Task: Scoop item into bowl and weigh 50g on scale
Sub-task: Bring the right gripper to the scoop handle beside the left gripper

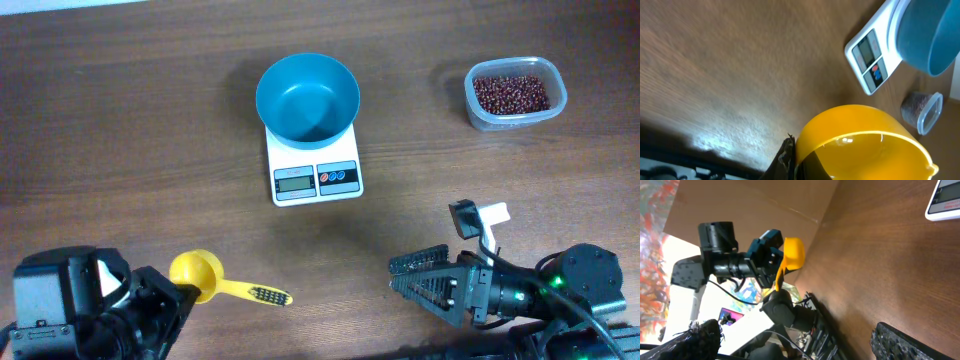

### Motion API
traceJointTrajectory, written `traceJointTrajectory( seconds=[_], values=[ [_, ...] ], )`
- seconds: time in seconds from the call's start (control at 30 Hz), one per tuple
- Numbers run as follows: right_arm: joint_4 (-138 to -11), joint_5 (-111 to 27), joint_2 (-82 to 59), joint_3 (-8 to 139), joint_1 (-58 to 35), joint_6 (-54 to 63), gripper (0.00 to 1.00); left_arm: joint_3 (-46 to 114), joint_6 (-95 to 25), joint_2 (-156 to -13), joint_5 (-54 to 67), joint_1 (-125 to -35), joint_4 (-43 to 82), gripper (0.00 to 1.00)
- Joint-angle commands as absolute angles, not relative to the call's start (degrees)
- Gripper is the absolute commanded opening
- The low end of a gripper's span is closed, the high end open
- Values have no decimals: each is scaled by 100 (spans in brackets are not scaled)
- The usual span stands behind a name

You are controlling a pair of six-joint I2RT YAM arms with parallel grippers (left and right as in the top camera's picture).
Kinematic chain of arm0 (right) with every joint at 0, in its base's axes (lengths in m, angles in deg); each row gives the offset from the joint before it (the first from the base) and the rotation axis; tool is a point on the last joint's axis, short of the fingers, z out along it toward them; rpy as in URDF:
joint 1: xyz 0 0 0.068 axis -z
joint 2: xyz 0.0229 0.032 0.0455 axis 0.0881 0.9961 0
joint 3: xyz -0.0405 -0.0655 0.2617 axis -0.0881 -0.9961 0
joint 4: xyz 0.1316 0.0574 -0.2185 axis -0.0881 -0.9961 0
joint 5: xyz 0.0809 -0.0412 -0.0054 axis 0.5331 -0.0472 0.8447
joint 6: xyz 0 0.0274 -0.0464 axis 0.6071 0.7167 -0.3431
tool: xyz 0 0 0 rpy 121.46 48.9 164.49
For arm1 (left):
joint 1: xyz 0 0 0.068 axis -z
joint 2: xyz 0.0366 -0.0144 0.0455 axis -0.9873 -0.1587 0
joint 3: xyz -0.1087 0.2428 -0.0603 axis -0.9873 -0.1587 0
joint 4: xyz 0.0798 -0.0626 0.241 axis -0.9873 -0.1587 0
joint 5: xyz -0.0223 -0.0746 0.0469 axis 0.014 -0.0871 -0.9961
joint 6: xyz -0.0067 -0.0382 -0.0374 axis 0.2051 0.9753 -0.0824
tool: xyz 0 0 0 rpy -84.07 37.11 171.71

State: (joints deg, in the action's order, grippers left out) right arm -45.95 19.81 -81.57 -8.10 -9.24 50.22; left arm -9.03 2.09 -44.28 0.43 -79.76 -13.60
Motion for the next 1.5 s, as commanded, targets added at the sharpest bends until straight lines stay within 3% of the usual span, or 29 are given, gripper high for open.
traceJointTrajectory(
  seconds=[0.0,0.17,0.37,0.43,0.6,0.73,0.8,0.97,1.2,1.3,1.47],
  values=[
    [-4208,1967,-8196,-839,-953,5466,99,-1041,631,-4421,417,-7991,-1043,0],
    [-3533,1622,-7930,-533,-953,6222,99,-1041,694,-4666,417,-7991,-645,0],
    [-3349,1377,-4319,1703,-1112,4773,99,-1041,1230,-5405,423,-7989,-350,0],
    [-3367,982,-3475,2182,-1888,4474,99,-1041,1505,-5621,568,-7974,0,0],
    [-3367,-1932,-2315,2228,-4839,4373,99,-1041,1682,-5825,780,-7799,304,0],
    [-3343,-3379,-2199,2228,-5803,4373,77,-1041,1682,-5825,756,-7150,474,0],
    [-3345,-3586,-2199,2228,-5879,4373,60,-1041,1682,-5825,756,-6879,474,0],
    [-3349,-3733,-2199,2228,-5879,4377,34,-1041,1781,-5825,758,-6590,472,0],
    [-3719,-3398,-2199,2228,-5879,4371,31,-1041,2384,-5825,756,-6588,472,0],
    [-3736,-3287,-2199,2228,-5879,4371,22,-1041,1962,-5825,758,-6588,465,0],
    [-3756,-3256,-2199,2228,-5879,4371,25,-1041,1636,-5825,758,-6588,361,0]
  ],
)
